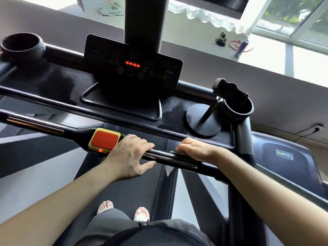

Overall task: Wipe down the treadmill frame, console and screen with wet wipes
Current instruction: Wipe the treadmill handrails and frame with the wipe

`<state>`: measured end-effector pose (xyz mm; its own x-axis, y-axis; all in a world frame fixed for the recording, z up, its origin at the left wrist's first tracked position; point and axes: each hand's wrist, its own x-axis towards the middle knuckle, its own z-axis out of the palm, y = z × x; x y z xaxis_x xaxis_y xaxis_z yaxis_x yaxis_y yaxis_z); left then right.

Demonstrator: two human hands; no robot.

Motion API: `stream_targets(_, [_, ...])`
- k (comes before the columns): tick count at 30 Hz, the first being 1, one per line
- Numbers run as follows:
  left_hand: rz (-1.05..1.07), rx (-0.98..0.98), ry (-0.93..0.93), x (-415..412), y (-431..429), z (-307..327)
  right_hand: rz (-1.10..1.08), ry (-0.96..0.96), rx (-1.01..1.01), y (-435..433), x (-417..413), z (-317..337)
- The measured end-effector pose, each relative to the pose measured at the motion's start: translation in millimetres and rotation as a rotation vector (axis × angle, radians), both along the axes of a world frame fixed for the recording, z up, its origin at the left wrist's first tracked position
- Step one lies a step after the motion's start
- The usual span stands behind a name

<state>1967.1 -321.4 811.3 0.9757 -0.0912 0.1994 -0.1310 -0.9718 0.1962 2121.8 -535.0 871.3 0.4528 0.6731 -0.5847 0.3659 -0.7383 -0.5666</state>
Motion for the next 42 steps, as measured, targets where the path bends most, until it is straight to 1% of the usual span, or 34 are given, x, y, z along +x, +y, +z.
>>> stream_targets(3, [0.018, 0.002, 0.008, -0.5, -0.9, 3.2, 0.117, -0.087, 0.053, -3.3, -1.0, 0.7])
stream_targets(6, [0.037, -0.014, 0.033, -1.4, -2.4, 2.8, 0.155, -0.194, -0.004, -32.4, 5.7, 10.2])
stream_targets(7, [0.039, -0.02, 0.043, -0.9, -3.0, 2.0, 0.178, -0.24, -0.029, -38.8, 4.3, 10.0])
stream_targets(9, [0.053, -0.021, 0.054, -1.0, -4.9, 3.3, 0.246, -0.397, -0.04, -39.4, -8.2, 8.3])
stream_targets(10, [0.064, -0.018, 0.059, -1.2, -6.6, 4.9, 0.259, -0.47, -0.002, -36.1, -17.4, 3.6])
stream_targets(11, [0.075, -0.011, 0.066, -1.5, -8.4, 6.6, 0.255, -0.525, 0.08, -31.9, -27.0, -3.5])
stream_targets(13, [0.089, -0.001, 0.069, -2.3, -12.3, 9.0, 0.217, -0.576, 0.238, -27.7, -45.9, -14.8])
stream_targets(15, [0.089, 0.009, 0.077, -2.4, -15.3, 9.8, 0.111, -0.597, 0.354, -39.0, -53.4, -20.9])
stream_targets(17, [0.102, 0.013, 0.085, -2.1, -15.8, 7.8, -0.021, -0.597, 0.409, -58.4, -49.4, -20.6])
stream_targets(20, [0.1, 0.043, 0.107, -1.7, -17.5, 9.1, -0.122, -0.621, 0.39, -77.7, -47.9, -15.7])
stream_targets(22, [0.103, 0.079, 0.153, 0.2, -20.5, 11.5, -0.11, -0.677, 0.396, -66.4, -53.6, -16.1])
stream_targets(24, [0.109, 0.109, 0.166, 2.7, -22.6, 10.9, -0.049, -0.741, 0.423, -42.1, -64.5, -21.2])
stream_targets(27, [0.122, 0.082, 0.148, 1.7, -21.7, 4.7, 0.002, -0.798, 0.428, -25.0, -75.7, -31.4])
stream_targets(32, [0.126, 0.033, 0.154, -1.0, -24.2, 6.3, -0.097, -0.88, 0.346, -83.4, -69.7, -28.7])
stream_targets(34, [0.123, 0.03, 0.167, -0.6, -23.5, 6.8, -0.083, -0.916, 0.335, -91.5, -67.1, -27.6])
stream_targets(37, [0.128, 0.006, 0.169, -2.3, -23.1, 5.7, 0.032, -1.053, 0.413, -62.7, -78.1, -32.9])
stream_targets(39, [0.135, -0.013, 0.164, -2.4, -24.2, 6.7, 0.082, -1.099, 0.427, -40.4, -90.7, -36.5])
stream_targets(42, [0.141, -0.034, 0.156, -3.4, -24.3, 5.9, 0.012, -1.182, 0.34, -40.6, -98.0, -40.1])
